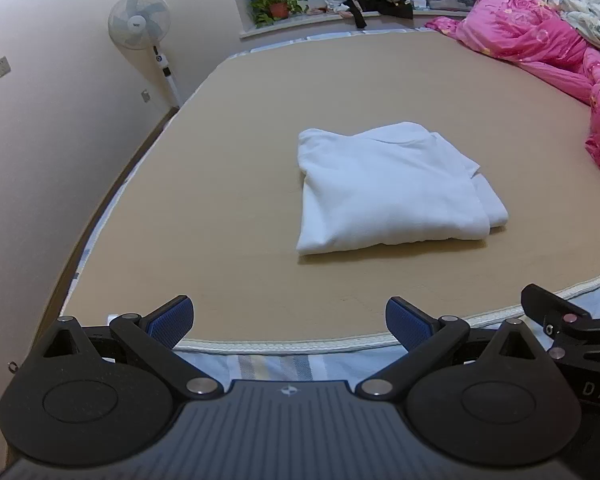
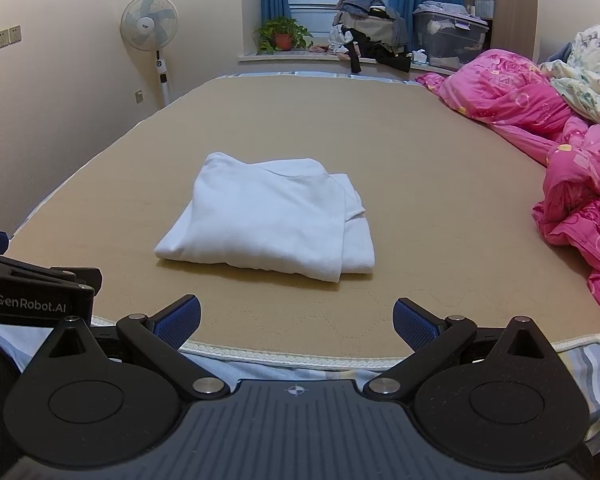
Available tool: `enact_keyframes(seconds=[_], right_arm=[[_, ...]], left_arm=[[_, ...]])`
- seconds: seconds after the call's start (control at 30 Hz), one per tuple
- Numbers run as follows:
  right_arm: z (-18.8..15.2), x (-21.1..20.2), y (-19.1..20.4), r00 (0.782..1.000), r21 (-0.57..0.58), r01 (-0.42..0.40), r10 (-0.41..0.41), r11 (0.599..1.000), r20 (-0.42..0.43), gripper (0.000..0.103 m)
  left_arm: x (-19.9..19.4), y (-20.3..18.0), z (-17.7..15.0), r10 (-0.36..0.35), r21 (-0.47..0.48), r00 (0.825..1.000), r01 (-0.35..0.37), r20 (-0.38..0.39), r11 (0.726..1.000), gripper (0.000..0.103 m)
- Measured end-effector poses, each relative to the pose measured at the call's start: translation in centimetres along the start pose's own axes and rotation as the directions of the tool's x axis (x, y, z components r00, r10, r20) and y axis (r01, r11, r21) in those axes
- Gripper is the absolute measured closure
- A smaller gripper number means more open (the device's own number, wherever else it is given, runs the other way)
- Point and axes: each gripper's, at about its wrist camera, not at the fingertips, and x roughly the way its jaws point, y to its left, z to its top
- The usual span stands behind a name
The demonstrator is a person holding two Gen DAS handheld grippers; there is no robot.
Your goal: Fold small clothes
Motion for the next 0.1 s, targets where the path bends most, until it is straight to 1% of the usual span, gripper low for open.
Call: enact_keyframes(seconds=[0.1], right_arm=[[0.11,-0.02,0.0,1.0,-0.001,-0.005,0.005,1.0,0.004,0.001]], left_arm=[[0.21,0.29,0.09,-0.013,-0.011,1.0,0.013,-0.015,1.0,0.001]])
